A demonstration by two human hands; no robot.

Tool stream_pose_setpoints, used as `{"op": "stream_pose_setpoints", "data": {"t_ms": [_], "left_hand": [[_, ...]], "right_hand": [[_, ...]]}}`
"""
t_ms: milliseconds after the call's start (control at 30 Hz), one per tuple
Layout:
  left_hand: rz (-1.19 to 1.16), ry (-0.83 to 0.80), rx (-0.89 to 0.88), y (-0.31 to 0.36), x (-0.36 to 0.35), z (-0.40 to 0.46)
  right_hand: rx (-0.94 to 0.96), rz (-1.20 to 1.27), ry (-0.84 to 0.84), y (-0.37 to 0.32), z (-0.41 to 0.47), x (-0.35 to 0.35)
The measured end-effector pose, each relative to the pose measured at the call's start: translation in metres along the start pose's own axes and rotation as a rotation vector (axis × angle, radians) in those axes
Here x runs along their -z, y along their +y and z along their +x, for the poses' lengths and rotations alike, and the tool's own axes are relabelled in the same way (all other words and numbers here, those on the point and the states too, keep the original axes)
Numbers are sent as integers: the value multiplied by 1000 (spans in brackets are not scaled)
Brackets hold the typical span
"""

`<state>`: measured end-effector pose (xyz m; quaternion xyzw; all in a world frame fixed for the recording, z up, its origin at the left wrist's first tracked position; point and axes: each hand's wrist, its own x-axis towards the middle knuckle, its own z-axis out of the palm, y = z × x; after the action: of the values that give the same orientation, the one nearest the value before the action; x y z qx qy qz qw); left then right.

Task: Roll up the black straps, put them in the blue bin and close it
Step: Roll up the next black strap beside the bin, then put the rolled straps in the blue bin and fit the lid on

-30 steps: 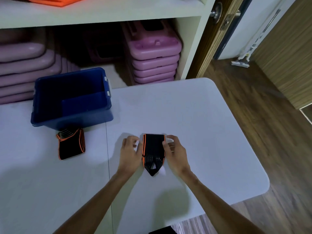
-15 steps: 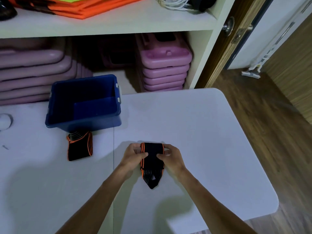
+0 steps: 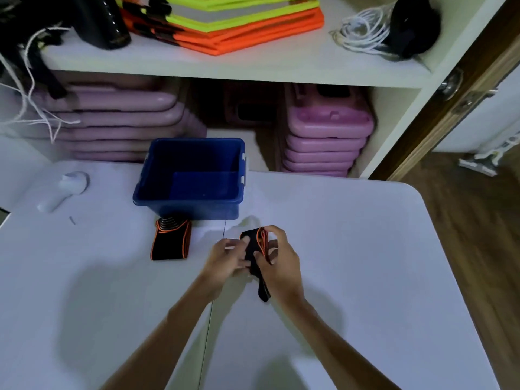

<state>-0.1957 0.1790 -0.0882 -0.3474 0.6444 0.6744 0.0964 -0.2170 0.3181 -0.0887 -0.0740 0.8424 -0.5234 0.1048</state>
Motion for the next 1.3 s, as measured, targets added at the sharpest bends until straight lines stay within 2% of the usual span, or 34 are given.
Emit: {"op": "stream_pose_setpoints", "data": {"t_ms": [67, 133, 300, 367, 433, 500, 567, 667, 767, 867, 967, 1033, 1167, 1300], "left_hand": [[-77, -151, 86, 4, 0, -3], [-76, -204, 119, -2, 7, -2], [-41, 52, 105, -38, 29, 3], [248, 129, 1, -48, 35, 3], [569, 113, -67, -51, 41, 0], [715, 25, -64, -49, 45, -6], [738, -29, -11, -43, 42, -13], [675, -160, 157, -37, 23, -26], [626, -231, 300, -43, 7, -34], [702, -31, 165, -54, 5, -28], [713, 167, 14, -56, 6, -18], [602, 166, 1, -56, 2, -11], [448, 137, 49, -58, -1, 4], [350, -5, 69, -54, 8, 13]], "right_hand": [[83, -155, -55, -2, -9, -13], [76, -206, -116, -2, -15, -20], [152, -423, -238, 17, -27, -21], [211, -523, -204, 30, -34, -21], [262, -615, -150, 43, -40, -21], [293, -661, -138, 44, -41, -22], [295, -676, -107, 40, -39, -21], [249, -569, -46, 29, -36, -19], [172, -381, -131, 27, -38, -14], [145, -272, -84, 42, -40, -14], [-101, -133, -47, 52, -38, -16], [-281, -28, -41, 52, -34, -17], [-476, 25, -74, 48, -20, -24], [-445, -10, -150, 42, -3, -19]]}}
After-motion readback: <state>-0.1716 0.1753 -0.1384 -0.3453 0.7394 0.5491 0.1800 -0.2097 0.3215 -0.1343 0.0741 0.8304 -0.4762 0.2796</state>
